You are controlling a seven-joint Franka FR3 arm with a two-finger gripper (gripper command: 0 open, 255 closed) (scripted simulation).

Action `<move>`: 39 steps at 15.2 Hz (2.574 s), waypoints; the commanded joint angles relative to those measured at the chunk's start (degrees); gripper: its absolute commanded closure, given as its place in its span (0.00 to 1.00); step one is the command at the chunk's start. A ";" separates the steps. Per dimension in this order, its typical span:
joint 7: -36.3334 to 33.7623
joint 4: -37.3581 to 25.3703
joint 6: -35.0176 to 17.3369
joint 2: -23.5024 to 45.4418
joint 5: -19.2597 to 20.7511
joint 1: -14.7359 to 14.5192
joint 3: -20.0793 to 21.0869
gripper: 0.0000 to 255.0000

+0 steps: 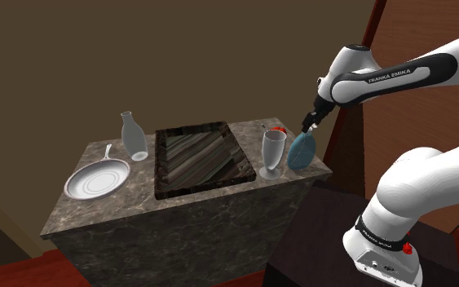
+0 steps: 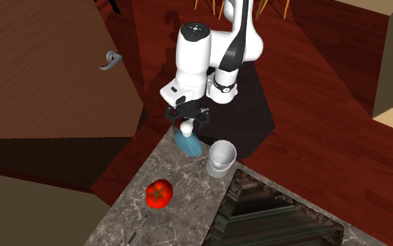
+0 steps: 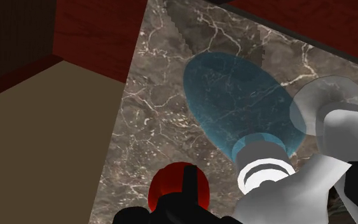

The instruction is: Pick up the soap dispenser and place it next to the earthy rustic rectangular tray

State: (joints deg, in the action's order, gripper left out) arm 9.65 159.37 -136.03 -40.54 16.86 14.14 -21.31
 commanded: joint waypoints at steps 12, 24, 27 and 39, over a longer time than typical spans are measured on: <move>0.04 -1.10 1.89 -0.81 -0.34 -0.13 0.38 1.00; 0.33 -8.60 12.40 -3.87 -2.30 -0.97 2.48 1.00; 0.41 -10.70 14.81 -4.19 -2.75 -1.20 2.94 1.00; 0.78 -19.90 23.89 -4.09 -4.40 -2.09 4.54 1.00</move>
State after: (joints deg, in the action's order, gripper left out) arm 10.56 140.40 -113.00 -44.70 12.68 12.20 -17.08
